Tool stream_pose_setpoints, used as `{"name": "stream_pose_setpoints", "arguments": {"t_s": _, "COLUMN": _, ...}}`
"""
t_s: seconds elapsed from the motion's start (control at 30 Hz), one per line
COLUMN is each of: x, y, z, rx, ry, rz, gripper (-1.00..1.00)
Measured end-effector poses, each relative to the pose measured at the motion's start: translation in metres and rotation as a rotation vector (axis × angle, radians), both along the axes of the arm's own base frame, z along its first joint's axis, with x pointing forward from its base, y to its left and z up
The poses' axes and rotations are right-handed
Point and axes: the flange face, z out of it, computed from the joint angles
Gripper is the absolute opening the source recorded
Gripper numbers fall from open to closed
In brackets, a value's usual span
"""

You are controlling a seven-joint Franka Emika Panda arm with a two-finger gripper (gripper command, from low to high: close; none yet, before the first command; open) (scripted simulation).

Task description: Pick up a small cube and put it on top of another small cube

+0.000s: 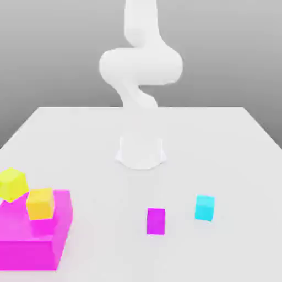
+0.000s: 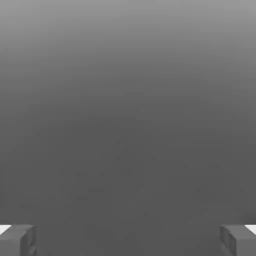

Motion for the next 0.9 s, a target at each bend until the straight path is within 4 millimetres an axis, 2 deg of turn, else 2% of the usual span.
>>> {"name": "stream_pose_setpoints", "arguments": {"t_s": 0.13, "x": 0.034, "y": 0.043, "z": -0.099, "rx": -0.109, "ry": 0.134, "rz": 0.206, "gripper": 0.0}}
{"name": "stream_pose_setpoints", "arguments": {"t_s": 0.2, "x": 0.04, "y": 0.063, "z": -0.149, "rx": -0.16, "ry": 0.197, "rz": 0.312, "gripper": 0.0}}
{"name": "stream_pose_setpoints", "arguments": {"t_s": 0.3, "x": 0.037, "y": 0.093, "z": -0.224, "rx": -0.233, "ry": 0.29, "rz": 0.477, "gripper": 0.0}}
{"name": "stream_pose_setpoints", "arguments": {"t_s": 0.4, "x": 0.018, "y": 0.119, "z": -0.3, "rx": -0.304, "ry": 0.383, "rz": 0.657, "gripper": 0.0}}
{"name": "stream_pose_setpoints", "arguments": {"t_s": 0.47, "x": -0.004, "y": 0.133, "z": -0.351, "rx": -0.351, "ry": 0.447, "rz": 0.788, "gripper": 0.0}}
{"name": "stream_pose_setpoints", "arguments": {"t_s": 0.6, "x": -0.07, "y": 0.151, "z": -0.451, "rx": -0.445, "ry": 0.583, "rz": 1.083, "gripper": 0.0}}
{"name": "stream_pose_setpoints", "arguments": {"t_s": 0.67, "x": -0.085, "y": 0.157, "z": -0.477, "rx": -0.465, "ry": 0.604, "rz": 1.149, "gripper": 0.0}}
{"name": "stream_pose_setpoints", "arguments": {"t_s": 0.87, "x": -0.087, "y": 0.152, "z": -0.529, "rx": -0.462, "ry": 0.614, "rz": 1.152, "gripper": 0.0}}
{"name": "stream_pose_setpoints", "arguments": {"t_s": 0.9, "x": -0.088, "y": 0.152, "z": -0.534, "rx": -0.463, "ry": 0.615, "rz": 1.152, "gripper": -1.0}}
